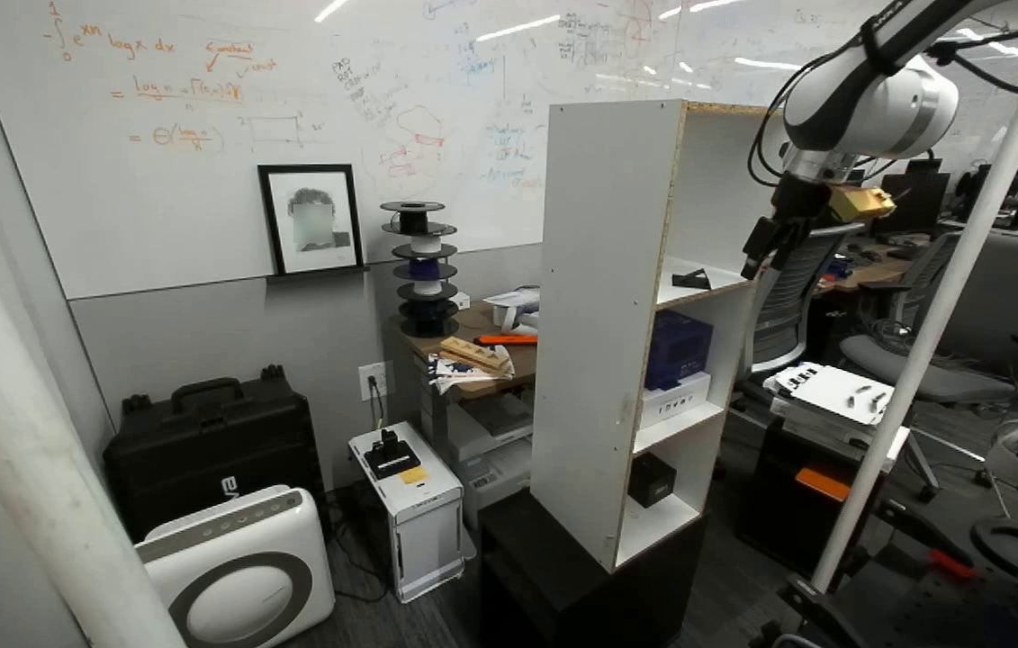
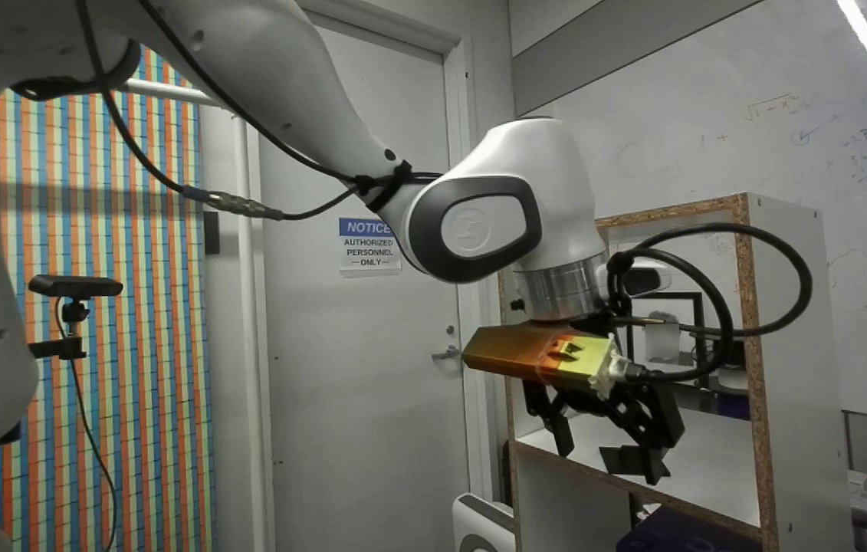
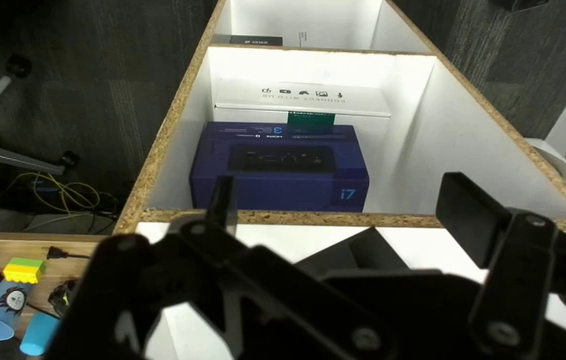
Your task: Pick the black object and put it on top of the cabinet
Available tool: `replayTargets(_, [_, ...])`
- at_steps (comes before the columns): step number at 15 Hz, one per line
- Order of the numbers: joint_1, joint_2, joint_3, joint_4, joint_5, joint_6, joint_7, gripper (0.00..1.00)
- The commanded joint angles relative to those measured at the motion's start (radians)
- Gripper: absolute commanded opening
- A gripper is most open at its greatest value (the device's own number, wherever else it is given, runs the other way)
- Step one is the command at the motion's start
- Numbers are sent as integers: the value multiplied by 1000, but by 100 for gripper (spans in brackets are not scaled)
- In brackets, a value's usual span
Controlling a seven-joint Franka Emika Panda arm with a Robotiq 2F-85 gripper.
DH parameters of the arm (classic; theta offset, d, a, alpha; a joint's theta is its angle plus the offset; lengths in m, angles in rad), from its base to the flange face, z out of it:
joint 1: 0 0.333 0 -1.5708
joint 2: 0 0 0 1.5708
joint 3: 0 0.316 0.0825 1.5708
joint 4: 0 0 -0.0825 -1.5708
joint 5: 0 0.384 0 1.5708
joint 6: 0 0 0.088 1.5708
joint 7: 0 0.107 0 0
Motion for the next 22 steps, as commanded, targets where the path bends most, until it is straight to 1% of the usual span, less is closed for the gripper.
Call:
replayTargets(1, [-34,133,61,122,71,20,-24,100])
replayTargets(6, [-94,240,145,223,136,71,0,100])
replayTargets(9, [-131,282,195,259,191,100,1,100])
replayTargets(10, [-141,291,210,266,203,107,0,75])
replayTargets(11, [-151,299,227,270,218,111,-4,73])
replayTargets(12, [-159,305,241,277,226,110,-7,66])
replayTargets(13, [-165,308,250,283,231,114,-5,57])
replayTargets(15, [-171,302,266,282,232,105,-7,43])
replayTargets(18, [-174,280,280,259,229,97,-7,19])
replayTargets(19, [-172,272,283,247,228,99,-4,13])
replayTargets(20, [-172,258,286,230,232,97,-1,11])
replayTargets(21, [-172,247,289,215,237,97,-1,12])
replayTargets(22, [-170,225,290,190,241,92,2,10])
